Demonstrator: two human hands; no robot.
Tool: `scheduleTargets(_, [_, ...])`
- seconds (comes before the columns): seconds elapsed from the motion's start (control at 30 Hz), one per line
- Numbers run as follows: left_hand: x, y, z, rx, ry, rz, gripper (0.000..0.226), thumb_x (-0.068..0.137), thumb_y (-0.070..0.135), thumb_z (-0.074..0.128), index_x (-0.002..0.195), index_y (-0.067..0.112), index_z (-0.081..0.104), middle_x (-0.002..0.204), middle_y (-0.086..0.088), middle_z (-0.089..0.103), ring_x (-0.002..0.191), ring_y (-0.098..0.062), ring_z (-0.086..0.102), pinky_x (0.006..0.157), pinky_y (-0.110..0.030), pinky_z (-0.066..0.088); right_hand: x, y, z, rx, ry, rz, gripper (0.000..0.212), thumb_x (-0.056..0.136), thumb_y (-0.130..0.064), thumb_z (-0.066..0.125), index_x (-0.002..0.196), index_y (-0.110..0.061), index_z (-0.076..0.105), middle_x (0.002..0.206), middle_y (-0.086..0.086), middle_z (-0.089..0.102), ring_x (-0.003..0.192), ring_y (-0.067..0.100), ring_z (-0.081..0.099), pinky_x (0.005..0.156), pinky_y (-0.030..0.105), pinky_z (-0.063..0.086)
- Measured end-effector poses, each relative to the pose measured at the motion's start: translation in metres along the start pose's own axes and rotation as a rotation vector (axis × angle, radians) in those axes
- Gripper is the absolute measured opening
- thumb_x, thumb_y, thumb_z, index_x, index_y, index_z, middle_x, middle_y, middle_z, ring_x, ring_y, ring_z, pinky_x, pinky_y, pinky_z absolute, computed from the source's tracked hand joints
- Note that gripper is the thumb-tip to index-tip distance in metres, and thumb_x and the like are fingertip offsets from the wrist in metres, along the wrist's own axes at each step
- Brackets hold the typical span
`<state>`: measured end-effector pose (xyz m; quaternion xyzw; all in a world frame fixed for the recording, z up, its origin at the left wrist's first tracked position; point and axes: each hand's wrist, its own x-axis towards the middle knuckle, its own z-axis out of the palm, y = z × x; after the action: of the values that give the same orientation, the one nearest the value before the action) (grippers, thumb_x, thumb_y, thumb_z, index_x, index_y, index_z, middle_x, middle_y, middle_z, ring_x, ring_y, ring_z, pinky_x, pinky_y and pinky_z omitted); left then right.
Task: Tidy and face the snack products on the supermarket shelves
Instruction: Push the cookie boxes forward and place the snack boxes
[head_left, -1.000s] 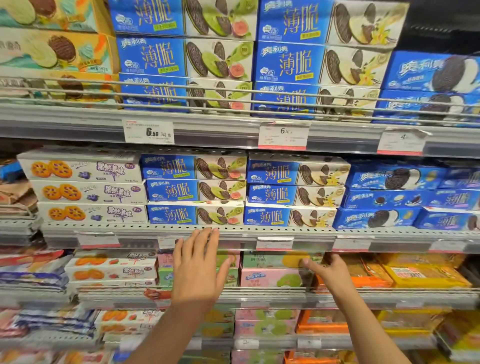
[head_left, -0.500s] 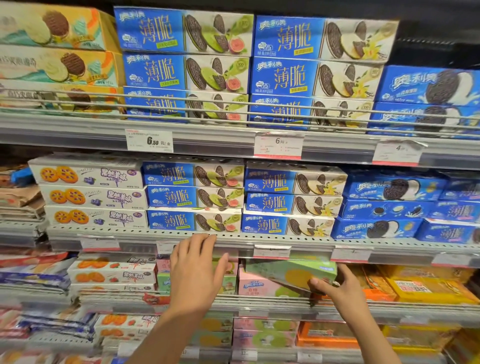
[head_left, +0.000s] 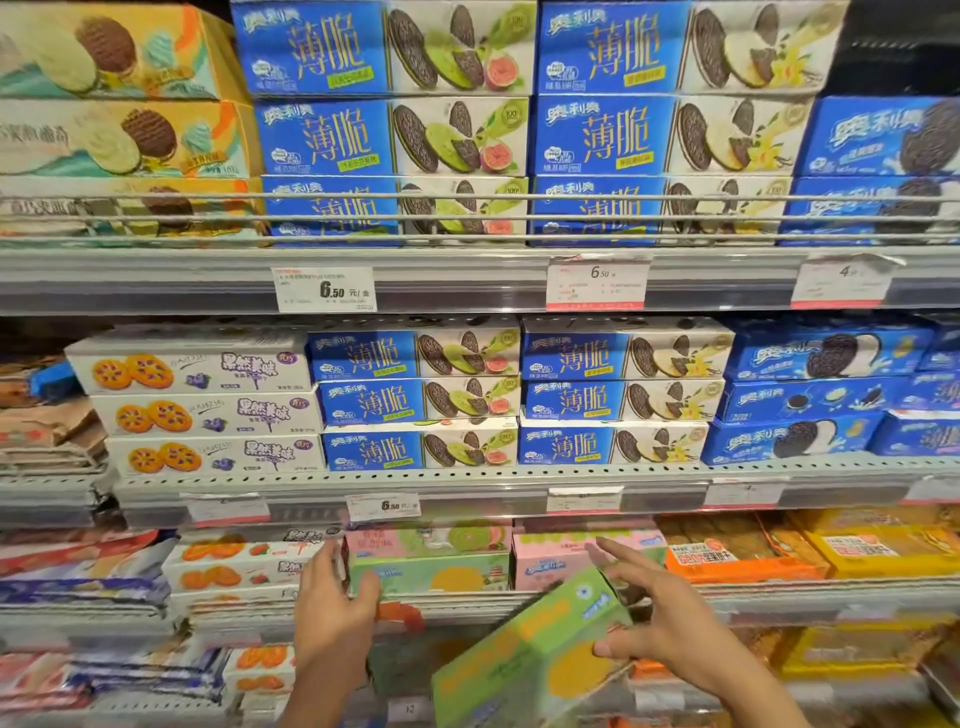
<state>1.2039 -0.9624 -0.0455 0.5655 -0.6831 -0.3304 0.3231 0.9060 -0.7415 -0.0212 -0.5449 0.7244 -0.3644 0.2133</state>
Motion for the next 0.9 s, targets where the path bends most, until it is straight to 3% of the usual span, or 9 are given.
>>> scheduleTargets(0.1, [0.027,0.003,-0.005,0.06,-0.078,0.005,0.066,0.091,0.027,0.069,0.146,0.005,0.041,0.146,-0.017,0.046,0.135,-0.033,0.044,0.112,-0.048,0.037,0.032,-0.027,0.026,-0.007,-0.048,-0.01,0.059,0.053,-0.055,0.093,0.105,-0.048,0.067,0.156,-0.023,0.022,0.143,-0.004,0.029,0.11,0.02,0.034])
scheduleTargets(0.17, [0.04,0.007,-0.007,0.019,-0.11,0.021,0.058,0.086,0.02,0.075,0.135,0.004,0.049,0.129,-0.018,0.055,0.125,-0.036,0.052,0.102,-0.044,0.042,0.049,-0.047,0.037,0.029,-0.08,0.031,0.053,0.053,-0.054,0.093,0.098,-0.06,0.066,0.148,-0.016,0.03,0.144,-0.002,0.021,0.105,0.02,0.033])
scheduleTargets(0.27, [0.047,0.013,-0.011,-0.038,-0.177,0.063,0.049,0.082,0.019,0.077,0.126,0.015,0.057,0.114,-0.009,0.064,0.11,-0.03,0.06,0.084,-0.034,0.044,0.064,-0.065,0.048,0.085,-0.084,0.054,0.055,0.049,-0.058,0.094,0.097,-0.06,0.068,0.129,-0.017,0.057,0.113,-0.006,0.054,0.091,0.021,0.047])
scheduleTargets(0.33, [0.051,0.011,-0.012,-0.104,-0.2,0.098,0.044,0.079,0.019,0.078,0.119,0.024,0.061,0.104,0.001,0.07,0.101,-0.022,0.065,0.078,-0.029,0.044,0.068,-0.069,0.055,0.086,-0.064,0.089,0.057,0.048,-0.057,0.095,0.097,-0.057,0.066,0.114,-0.02,0.064,0.092,-0.008,0.06,0.081,0.012,0.049])
scheduleTargets(0.53, [0.066,-0.004,-0.018,-0.235,-0.235,0.052,0.04,0.073,0.026,0.085,0.105,0.026,0.06,0.098,0.006,0.074,0.089,-0.018,0.072,0.087,-0.038,0.055,0.072,-0.07,0.065,0.096,0.043,0.132,0.066,0.046,-0.058,0.095,0.099,-0.074,0.059,0.098,-0.04,0.066,0.088,-0.015,0.063,0.075,0.005,0.048])
scheduleTargets(0.67, [0.06,-0.014,-0.03,-0.325,-0.318,0.093,0.061,0.059,0.013,0.091,0.111,0.029,0.064,0.095,-0.002,0.078,0.087,-0.021,0.075,0.083,-0.044,0.06,0.066,-0.066,0.066,0.114,0.04,0.114,0.07,0.043,-0.059,0.097,0.107,-0.046,0.072,0.105,-0.017,0.072,0.095,0.004,0.068,0.085,0.026,0.056])
scheduleTargets(0.77, [0.054,-0.027,-0.042,-0.344,-0.357,0.087,0.064,0.061,0.001,0.093,0.11,0.033,0.067,0.091,0.001,0.079,0.083,-0.02,0.076,0.066,-0.03,0.061,0.053,-0.062,0.066,0.161,0.036,0.096,0.069,0.052,-0.045,0.1,0.115,-0.044,0.071,0.128,-0.024,0.062,0.108,0.0,0.064,0.087,0.02,0.054])
scheduleTargets(0.83, [0.048,-0.035,-0.053,-0.356,-0.353,0.083,0.065,0.06,0.001,0.093,0.107,0.037,0.065,0.087,0.011,0.078,0.077,-0.01,0.075,0.06,-0.018,0.056,0.043,-0.055,0.065,0.195,0.034,0.111,0.07,0.055,-0.039,0.1,0.118,-0.04,0.07,0.123,-0.02,0.068,0.109,0.002,0.065,0.092,0.024,0.054])
scheduleTargets(0.9, [0.042,-0.044,-0.067,-0.312,-0.323,0.147,0.064,0.058,0.012,0.097,0.106,0.042,0.065,0.086,0.015,0.077,0.075,-0.002,0.073,0.062,-0.014,0.054,0.032,-0.048,0.062,0.222,0.034,0.141,0.062,0.055,-0.034,0.1,0.11,-0.04,0.071,0.109,-0.025,0.072,0.099,-0.007,0.065,0.085,0.012,0.052])
